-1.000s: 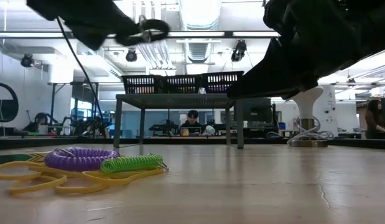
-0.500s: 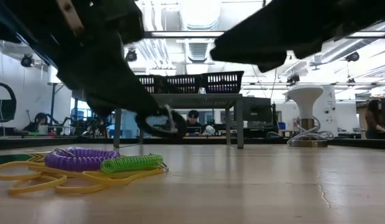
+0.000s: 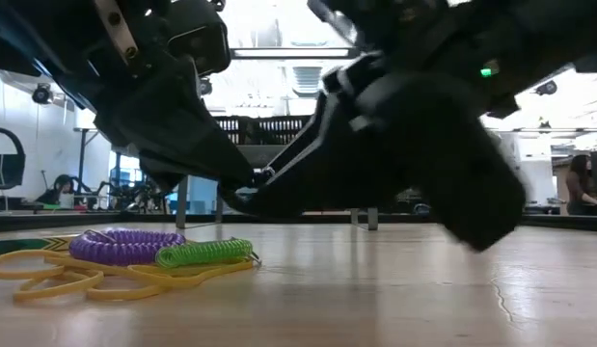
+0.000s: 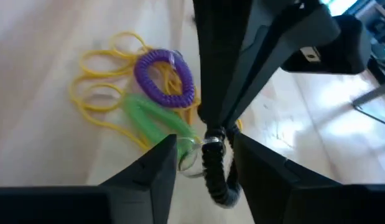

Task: Pick & Place Office Desk Supplies
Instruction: Put the black spring keychain into the right black bin on the shelf

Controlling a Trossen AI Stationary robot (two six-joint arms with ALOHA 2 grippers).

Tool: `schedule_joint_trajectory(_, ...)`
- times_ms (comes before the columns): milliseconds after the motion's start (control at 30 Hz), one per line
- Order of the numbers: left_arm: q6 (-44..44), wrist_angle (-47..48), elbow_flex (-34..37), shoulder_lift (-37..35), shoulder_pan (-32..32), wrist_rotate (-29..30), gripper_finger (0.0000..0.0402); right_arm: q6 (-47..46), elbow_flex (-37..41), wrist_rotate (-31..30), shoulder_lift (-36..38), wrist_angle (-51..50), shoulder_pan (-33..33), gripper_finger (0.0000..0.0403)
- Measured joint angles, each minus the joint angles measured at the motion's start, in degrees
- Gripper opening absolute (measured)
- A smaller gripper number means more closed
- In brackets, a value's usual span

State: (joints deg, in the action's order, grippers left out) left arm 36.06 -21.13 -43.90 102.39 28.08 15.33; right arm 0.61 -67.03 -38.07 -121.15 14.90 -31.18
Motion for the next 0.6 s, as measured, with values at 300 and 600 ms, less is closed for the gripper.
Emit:
schedule_joint_trajectory(300, -3.32, -2.15, 0.00, 0.00, 0.01, 0.07, 0.0041, -3.90, -5.86, -2.54, -1.27, -15.91, -0.07, 0.0025)
schedule_joint_trajectory(600, -11.89, -14.17, -0.44, -0.73, 1.00, 0.02, 0.0172, -12.60, 1.23, -2.84, 7.91, -24.36, -1.27, 0.0024)
